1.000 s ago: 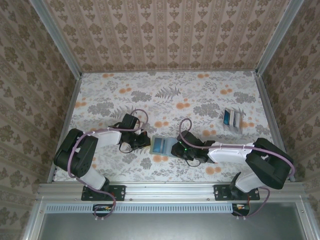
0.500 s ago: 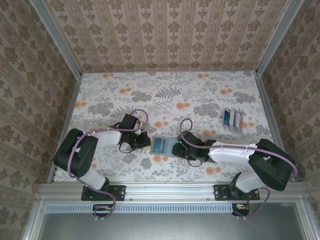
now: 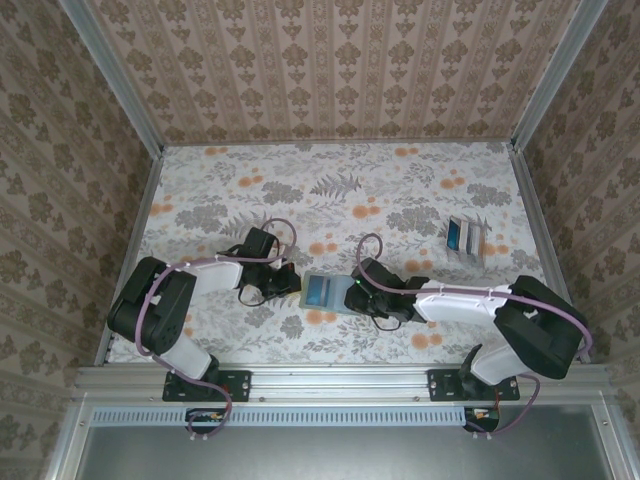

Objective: Put the credit cards into the card holder

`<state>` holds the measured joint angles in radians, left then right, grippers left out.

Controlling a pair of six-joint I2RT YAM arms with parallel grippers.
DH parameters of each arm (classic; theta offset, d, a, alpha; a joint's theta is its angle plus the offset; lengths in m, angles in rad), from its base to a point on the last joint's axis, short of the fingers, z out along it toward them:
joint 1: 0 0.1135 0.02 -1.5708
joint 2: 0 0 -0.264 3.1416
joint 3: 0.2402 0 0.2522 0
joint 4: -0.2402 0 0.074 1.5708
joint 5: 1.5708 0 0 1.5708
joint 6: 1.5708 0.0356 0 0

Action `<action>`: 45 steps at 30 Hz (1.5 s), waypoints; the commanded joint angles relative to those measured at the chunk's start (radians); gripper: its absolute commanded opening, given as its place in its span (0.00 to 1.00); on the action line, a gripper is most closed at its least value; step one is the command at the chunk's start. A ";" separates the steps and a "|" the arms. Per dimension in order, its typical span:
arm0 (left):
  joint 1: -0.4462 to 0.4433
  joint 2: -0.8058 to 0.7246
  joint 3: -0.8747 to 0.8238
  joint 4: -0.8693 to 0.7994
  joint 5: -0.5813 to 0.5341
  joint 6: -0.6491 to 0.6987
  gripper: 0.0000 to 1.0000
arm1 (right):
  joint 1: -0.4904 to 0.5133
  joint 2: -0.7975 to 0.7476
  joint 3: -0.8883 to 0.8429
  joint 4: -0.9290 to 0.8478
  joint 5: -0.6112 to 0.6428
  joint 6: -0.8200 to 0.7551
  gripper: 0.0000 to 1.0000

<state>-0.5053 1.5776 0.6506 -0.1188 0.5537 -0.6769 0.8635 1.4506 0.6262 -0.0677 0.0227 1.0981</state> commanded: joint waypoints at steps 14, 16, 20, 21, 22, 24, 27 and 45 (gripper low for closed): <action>-0.009 0.025 0.006 0.002 0.011 0.017 0.02 | 0.009 0.034 0.015 0.011 -0.007 -0.001 0.26; -0.009 0.022 0.003 0.004 0.011 0.017 0.02 | 0.008 0.036 0.016 0.013 -0.008 -0.001 0.27; -0.010 0.021 -0.002 0.009 0.010 0.015 0.02 | 0.009 0.045 0.017 0.020 -0.012 0.001 0.26; -0.009 0.022 -0.002 0.010 0.010 0.016 0.02 | 0.010 0.048 0.020 0.023 -0.014 0.000 0.26; -0.010 0.021 -0.003 0.010 0.010 0.015 0.02 | 0.010 0.052 0.021 0.023 -0.015 0.000 0.26; -0.010 0.021 -0.004 0.010 0.010 0.014 0.02 | 0.012 0.056 0.023 0.023 -0.017 0.002 0.26; -0.010 0.022 -0.005 0.011 0.010 0.016 0.02 | 0.013 0.060 0.023 0.028 -0.016 0.004 0.26; -0.009 0.024 -0.006 0.019 0.012 0.014 0.02 | 0.014 0.050 -0.009 0.134 -0.028 0.034 0.29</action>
<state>-0.5053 1.5776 0.6502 -0.1173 0.5537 -0.6769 0.8700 1.4952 0.6289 0.0463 0.0067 1.1156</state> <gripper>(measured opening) 0.046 0.288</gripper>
